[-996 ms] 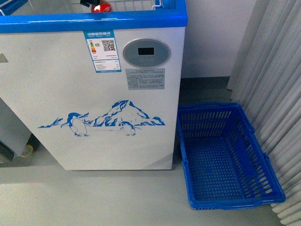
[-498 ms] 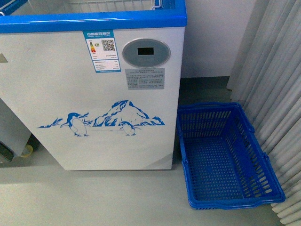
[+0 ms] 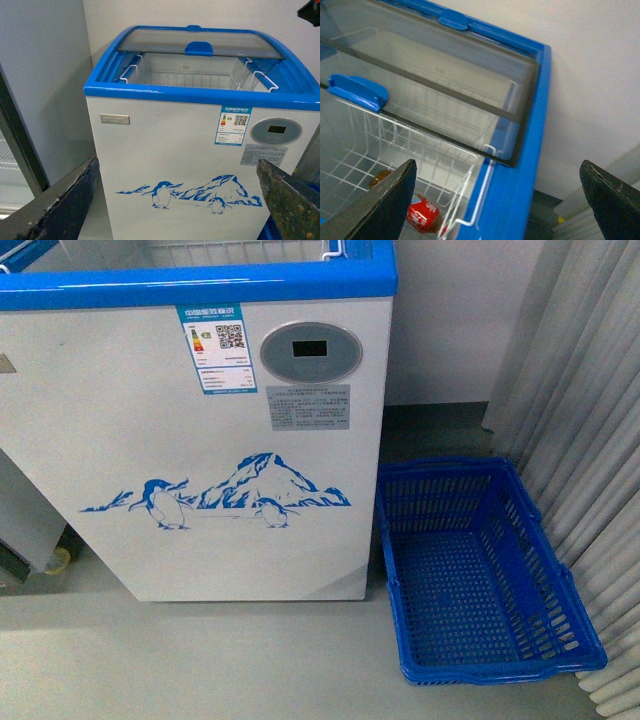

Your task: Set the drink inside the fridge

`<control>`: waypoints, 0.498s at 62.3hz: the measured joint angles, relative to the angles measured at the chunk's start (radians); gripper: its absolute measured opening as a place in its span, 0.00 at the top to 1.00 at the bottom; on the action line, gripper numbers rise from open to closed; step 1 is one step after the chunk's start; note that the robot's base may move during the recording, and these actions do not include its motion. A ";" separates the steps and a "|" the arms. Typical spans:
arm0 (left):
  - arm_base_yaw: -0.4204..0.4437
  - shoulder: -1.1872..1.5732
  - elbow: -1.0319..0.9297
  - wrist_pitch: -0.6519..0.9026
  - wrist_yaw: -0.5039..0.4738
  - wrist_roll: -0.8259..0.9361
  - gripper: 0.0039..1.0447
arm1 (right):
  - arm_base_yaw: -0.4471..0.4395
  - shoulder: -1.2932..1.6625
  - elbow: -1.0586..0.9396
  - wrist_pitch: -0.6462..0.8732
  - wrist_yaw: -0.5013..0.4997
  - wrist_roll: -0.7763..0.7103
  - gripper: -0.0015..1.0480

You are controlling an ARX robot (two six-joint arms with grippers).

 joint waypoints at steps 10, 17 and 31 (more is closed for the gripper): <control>0.000 0.000 0.000 0.000 0.000 0.000 0.08 | -0.026 -0.171 -0.252 0.102 -0.003 0.037 0.07; 0.000 0.000 0.000 0.000 0.000 0.000 0.08 | -0.032 -0.270 -0.383 0.149 -0.021 0.052 0.07; 0.000 0.000 0.000 0.000 0.000 0.000 0.08 | -0.067 -0.439 -0.621 0.226 -0.051 0.069 0.07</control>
